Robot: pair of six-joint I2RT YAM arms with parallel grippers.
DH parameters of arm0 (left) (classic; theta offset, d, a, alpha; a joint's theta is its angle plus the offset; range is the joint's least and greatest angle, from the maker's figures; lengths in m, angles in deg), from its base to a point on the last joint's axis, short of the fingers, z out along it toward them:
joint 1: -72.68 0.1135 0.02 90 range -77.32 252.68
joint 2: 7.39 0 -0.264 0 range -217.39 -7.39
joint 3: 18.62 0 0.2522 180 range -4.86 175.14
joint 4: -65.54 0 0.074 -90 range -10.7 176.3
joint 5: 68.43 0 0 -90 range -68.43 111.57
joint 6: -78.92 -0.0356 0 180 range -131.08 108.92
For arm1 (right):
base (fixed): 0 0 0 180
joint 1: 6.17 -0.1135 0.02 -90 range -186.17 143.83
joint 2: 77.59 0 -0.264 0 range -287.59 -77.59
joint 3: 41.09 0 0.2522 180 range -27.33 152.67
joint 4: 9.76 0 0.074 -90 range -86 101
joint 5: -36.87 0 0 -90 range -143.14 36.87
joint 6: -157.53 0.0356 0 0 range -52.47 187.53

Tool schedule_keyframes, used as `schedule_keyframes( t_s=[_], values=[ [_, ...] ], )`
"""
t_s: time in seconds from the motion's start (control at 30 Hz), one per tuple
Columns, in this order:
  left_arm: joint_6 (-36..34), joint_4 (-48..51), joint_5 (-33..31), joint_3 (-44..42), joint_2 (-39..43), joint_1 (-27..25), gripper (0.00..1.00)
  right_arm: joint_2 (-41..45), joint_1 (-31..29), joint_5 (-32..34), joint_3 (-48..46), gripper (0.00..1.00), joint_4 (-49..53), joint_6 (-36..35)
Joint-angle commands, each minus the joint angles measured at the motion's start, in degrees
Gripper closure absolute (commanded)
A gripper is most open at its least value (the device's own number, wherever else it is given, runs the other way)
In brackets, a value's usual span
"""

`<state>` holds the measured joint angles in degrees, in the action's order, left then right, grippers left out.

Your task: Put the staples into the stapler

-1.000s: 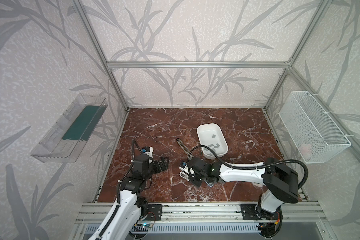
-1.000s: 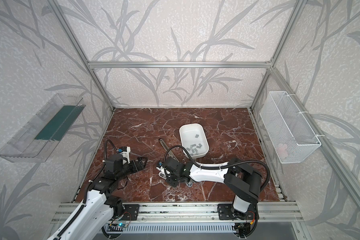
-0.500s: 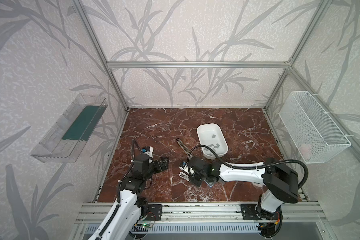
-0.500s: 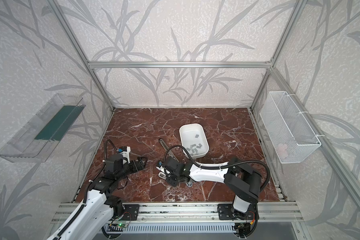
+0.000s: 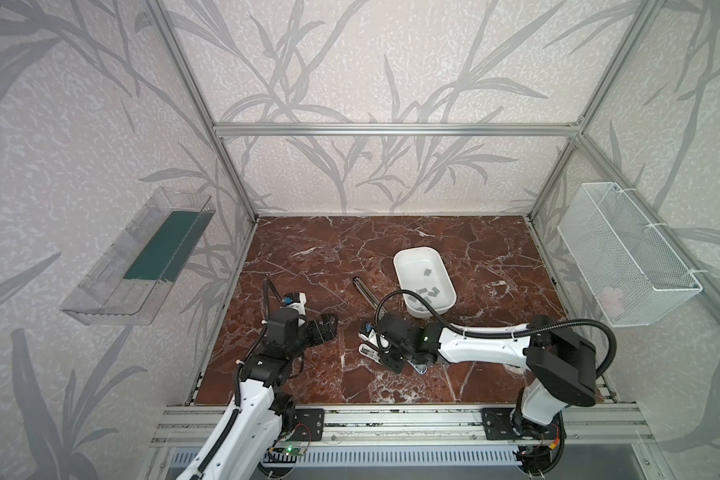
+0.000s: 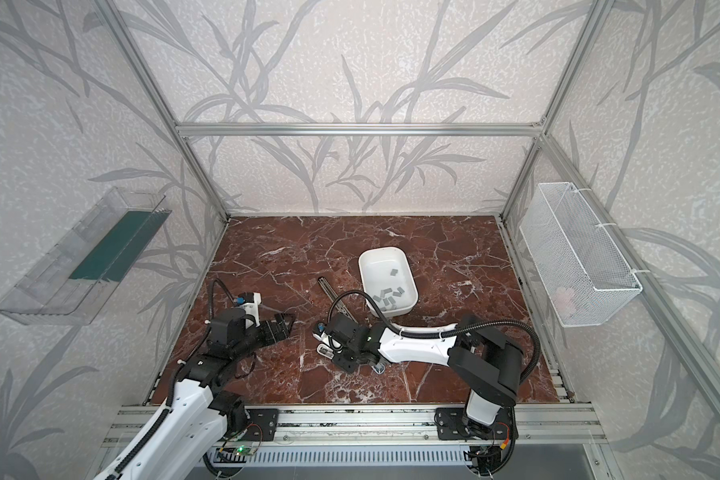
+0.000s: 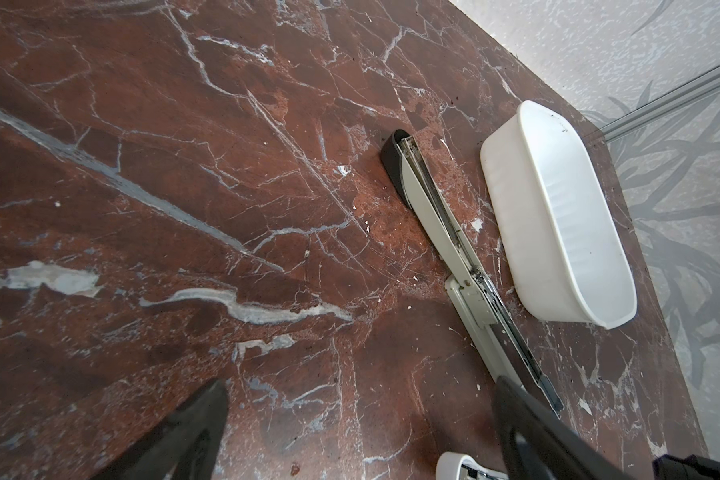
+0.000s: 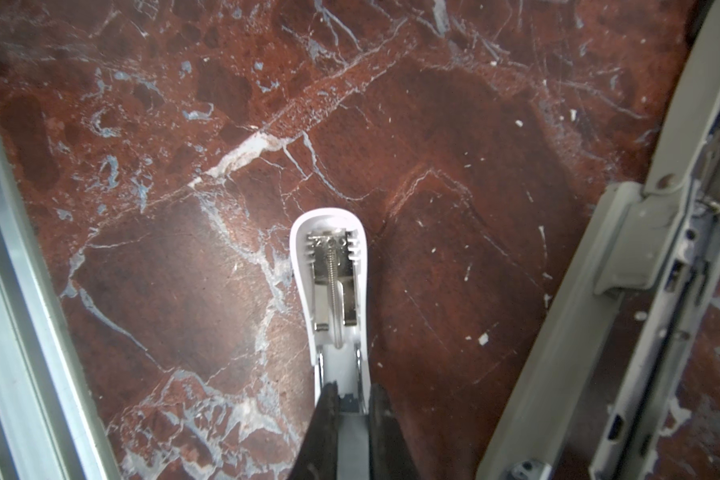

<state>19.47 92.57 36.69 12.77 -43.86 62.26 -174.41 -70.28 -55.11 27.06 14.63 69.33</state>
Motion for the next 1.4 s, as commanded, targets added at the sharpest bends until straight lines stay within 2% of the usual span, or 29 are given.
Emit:
schedule_keyframes(
  t_s=[0.0, 1.37],
  values=[
    [-0.5, -0.6, -0.1, 0.1, 0.0, 0.1, 0.01, -0.7, 0.1, 0.0, 1.7, 0.95, 1.1, -0.5],
    [-0.4, -0.5, -0.1, 0.1, 0.1, 0.1, 0.0, -2.0, 0.0, -1.8, 0.9, 0.96, 1.9, 1.4]
  ],
)
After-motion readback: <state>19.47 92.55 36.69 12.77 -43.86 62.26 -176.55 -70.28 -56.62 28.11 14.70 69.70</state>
